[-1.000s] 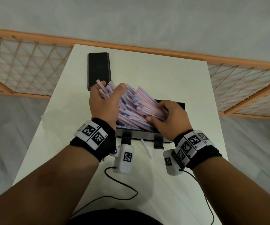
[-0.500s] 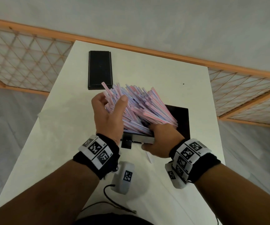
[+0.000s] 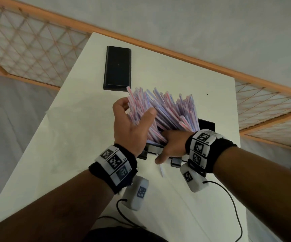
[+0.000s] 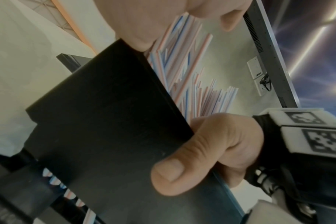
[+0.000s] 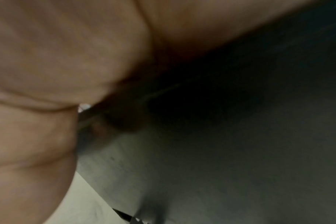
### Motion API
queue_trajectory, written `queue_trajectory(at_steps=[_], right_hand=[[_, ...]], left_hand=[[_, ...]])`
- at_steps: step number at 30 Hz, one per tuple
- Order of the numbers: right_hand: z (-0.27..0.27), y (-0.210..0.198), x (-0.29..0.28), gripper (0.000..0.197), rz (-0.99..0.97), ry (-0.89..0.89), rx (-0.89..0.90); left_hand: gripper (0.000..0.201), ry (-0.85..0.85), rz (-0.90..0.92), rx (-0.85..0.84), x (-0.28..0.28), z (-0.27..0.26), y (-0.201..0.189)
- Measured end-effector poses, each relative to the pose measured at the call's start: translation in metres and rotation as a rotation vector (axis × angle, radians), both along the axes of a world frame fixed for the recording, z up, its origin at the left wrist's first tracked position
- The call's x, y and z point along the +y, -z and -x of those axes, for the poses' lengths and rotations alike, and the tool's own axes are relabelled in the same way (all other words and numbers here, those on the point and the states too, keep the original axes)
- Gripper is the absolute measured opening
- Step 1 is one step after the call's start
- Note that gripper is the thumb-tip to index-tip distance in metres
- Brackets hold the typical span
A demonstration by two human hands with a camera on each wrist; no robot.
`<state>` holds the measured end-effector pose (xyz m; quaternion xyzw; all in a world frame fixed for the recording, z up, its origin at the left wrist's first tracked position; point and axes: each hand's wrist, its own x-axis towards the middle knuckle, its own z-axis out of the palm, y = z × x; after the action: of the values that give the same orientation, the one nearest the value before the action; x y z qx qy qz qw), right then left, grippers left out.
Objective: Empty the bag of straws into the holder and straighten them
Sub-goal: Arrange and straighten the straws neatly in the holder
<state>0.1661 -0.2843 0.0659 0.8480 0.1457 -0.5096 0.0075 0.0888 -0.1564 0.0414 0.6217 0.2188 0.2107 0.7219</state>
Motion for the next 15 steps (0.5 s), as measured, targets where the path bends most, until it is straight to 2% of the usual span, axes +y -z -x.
queue_trajectory(at_steps=[3, 6, 8, 10, 13, 15], right_hand=[[-0.001, 0.005, 0.001, 0.111, -0.013, 0.067, 0.028], [-0.005, 0.009, 0.003, 0.108, 0.008, 0.018, -0.017], [-0.007, 0.012, 0.003, 0.114, 0.002, 0.002, -0.029], [-0.007, 0.016, 0.002, 0.125, -0.052, 0.018, -0.024], [-0.008, 0.017, 0.002, 0.12, -0.164, 0.023, -0.052], [-0.008, 0.015, 0.001, 0.122, -0.212, -0.001, -0.073]], left_hand=[[0.076, 0.003, 0.003, 0.005, -0.001, -0.001, -0.001], [0.079, 0.015, 0.019, 0.013, -0.001, 0.0, -0.002], [0.08, 0.023, 0.026, 0.027, -0.001, 0.0, -0.004], [0.085, 0.044, 0.006, 0.057, -0.001, 0.001, -0.006], [0.097, 0.079, -0.02, 0.113, -0.001, 0.001, -0.007], [0.095, 0.067, -0.038, 0.133, -0.002, -0.001, -0.008]])
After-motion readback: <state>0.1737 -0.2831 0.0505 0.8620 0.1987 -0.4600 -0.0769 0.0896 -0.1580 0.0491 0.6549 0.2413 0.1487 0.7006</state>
